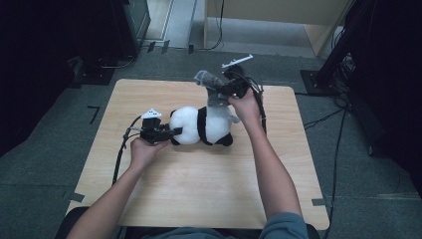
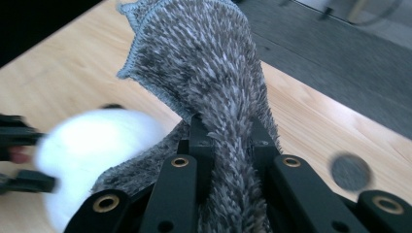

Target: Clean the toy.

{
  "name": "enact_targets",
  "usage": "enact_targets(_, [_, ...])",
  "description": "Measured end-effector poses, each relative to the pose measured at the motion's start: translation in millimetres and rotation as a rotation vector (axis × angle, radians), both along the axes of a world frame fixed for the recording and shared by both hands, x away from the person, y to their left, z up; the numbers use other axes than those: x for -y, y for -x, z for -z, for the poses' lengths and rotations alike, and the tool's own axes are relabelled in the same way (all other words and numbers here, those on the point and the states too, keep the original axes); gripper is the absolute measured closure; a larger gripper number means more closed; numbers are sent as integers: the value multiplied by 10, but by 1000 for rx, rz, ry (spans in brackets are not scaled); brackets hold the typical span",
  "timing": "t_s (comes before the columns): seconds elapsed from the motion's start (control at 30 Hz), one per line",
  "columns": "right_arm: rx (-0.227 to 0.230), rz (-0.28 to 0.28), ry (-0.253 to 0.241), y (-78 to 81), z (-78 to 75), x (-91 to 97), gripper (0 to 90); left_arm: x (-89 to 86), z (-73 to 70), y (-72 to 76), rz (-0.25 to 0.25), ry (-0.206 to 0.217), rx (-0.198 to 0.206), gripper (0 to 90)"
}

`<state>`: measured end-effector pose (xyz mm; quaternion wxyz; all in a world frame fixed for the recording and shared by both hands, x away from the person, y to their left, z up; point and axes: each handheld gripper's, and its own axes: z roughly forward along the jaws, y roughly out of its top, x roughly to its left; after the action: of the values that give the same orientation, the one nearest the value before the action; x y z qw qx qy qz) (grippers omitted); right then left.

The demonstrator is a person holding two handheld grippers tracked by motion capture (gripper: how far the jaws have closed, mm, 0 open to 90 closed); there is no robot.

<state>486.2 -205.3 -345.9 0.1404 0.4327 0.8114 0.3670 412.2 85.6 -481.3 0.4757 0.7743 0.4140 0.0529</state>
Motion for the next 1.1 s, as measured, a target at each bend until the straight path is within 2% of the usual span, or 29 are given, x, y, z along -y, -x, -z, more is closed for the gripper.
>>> enact_targets(0.13, [-2,-75,-16,29,-36,-371,794,5,-1,2,-4,2,3,530])
enact_targets(0.27, [-15,-131,-2,54,19,-680,793,13,-10,10,-6,-7,9,530])
enact_targets(0.43, [-53,-203,38,93,213,-1050,793,14,-13,13,-7,-9,8,530])
enact_targets(0.57, [-102,-248,87,131,442,-1246,792,12,-13,12,-7,-19,-1,530])
enact_targets(0.63, [-95,-251,82,138,508,-1248,792,3,-4,5,-6,-14,-5,531])
enact_targets(0.67, [-100,-246,70,129,514,-1226,792,7,-8,7,-8,-15,-5,531])
enact_targets(0.73, [-91,-245,87,104,529,-1180,791,19,-13,11,-12,-18,-4,533])
enact_targets(0.8, [-105,-236,68,71,541,-1123,791,21,-14,8,-16,-16,-6,534])
enact_targets(0.83, [-100,-231,74,57,542,-1097,791,19,-14,6,-15,-17,-7,535])
enact_targets(0.9, [-85,-212,95,19,548,-1025,791,18,-12,3,-18,-13,-11,536])
enact_targets(1.0, [-101,-163,92,-69,571,-867,792,20,-14,5,-18,-16,-12,536])
enact_targets(1.03, [-104,-148,102,-96,588,-820,792,21,-11,5,-19,-12,-11,536])
enact_targets(1.1, [-109,-123,155,-139,618,-737,792,23,-13,8,-14,-13,-7,538])
